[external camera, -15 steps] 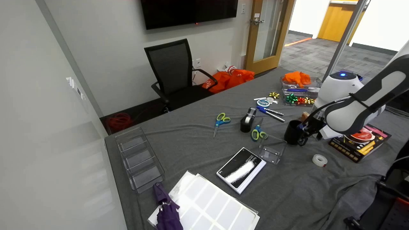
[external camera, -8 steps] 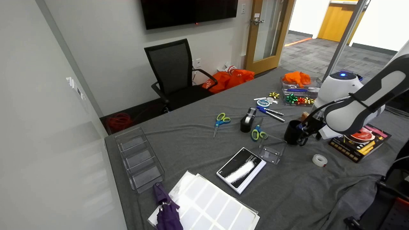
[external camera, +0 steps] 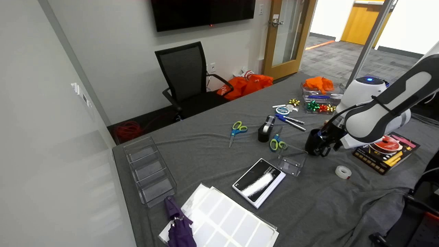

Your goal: Put the marker inside the black cup

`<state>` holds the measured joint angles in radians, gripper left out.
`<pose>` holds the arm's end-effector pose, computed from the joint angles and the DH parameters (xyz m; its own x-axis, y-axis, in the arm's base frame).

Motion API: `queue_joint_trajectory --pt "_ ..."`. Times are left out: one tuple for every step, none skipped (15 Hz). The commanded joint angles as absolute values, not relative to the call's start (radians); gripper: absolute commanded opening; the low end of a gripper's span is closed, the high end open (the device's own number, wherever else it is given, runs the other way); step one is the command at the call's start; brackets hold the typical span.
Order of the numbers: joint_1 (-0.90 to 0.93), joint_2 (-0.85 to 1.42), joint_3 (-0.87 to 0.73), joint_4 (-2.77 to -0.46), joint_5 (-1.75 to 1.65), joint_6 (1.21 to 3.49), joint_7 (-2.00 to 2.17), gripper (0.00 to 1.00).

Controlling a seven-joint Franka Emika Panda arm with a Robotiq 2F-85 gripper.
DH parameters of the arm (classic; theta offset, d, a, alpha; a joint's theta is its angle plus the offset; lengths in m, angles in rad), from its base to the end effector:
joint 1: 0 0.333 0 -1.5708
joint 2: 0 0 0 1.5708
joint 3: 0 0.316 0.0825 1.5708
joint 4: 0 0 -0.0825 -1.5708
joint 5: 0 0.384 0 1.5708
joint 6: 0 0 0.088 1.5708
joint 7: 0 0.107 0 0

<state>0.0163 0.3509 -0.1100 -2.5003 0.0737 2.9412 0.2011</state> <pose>0.4697 -0.0524 0.1596 0.9323 -0.3489 0.0951 -0.3502 -0.9367 -0.0026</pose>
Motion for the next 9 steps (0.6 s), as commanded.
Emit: queue_joint_trajectory --pt "-0.018 0.387 -0.087 -2.472 0.082 2.954 0.157 1.00" --pt "-0.016 0.394 -0.091 -2.469 0.077 2.955 0.157 1.00" --pt "-0.012 0.404 -0.096 -2.466 0.072 2.958 0.157 1.00" --pt "-0.014 0.411 -0.093 -2.463 0.071 2.958 0.152 1.00" --pt "-0.019 0.420 -0.086 -2.461 0.074 2.960 0.142 1.00" --pt "-0.023 0.429 -0.081 -2.460 0.076 2.966 0.134 1.00" --pt "-0.037 0.435 -0.062 -2.460 0.087 2.975 0.117 0.75" --pt "-0.046 0.440 -0.050 -2.460 0.094 2.980 0.108 0.74" --pt "-0.069 0.444 -0.025 -2.460 0.110 2.991 0.094 0.66"
